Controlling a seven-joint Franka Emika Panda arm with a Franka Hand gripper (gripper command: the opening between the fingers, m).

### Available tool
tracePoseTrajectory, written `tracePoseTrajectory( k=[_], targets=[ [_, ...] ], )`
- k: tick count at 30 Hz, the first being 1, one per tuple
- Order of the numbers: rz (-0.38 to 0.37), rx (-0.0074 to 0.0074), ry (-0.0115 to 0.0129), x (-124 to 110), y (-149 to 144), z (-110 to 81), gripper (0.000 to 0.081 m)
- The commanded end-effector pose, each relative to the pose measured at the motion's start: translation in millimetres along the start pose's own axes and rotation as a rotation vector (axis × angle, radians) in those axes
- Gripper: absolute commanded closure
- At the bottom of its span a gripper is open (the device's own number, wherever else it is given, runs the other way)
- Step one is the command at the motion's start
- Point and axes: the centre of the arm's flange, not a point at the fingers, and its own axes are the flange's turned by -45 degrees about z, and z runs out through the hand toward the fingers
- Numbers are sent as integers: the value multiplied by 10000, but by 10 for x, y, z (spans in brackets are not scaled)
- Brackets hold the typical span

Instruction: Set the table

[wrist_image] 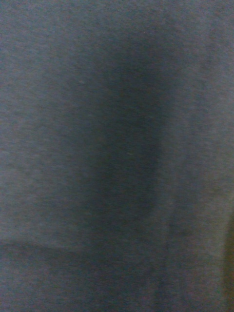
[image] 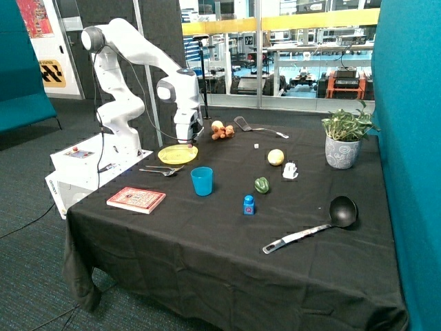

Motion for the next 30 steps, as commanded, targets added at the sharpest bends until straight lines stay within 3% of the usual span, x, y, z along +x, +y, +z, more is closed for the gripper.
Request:
tracePoseTrajectory(
  k=[1,11,30],
  targets=[
    [288,-15,-16,263,114,-104,461],
    [400,-15,-16,492,367,-304,456],
    [904,-15,-16,642,767,-415,459]
  ],
)
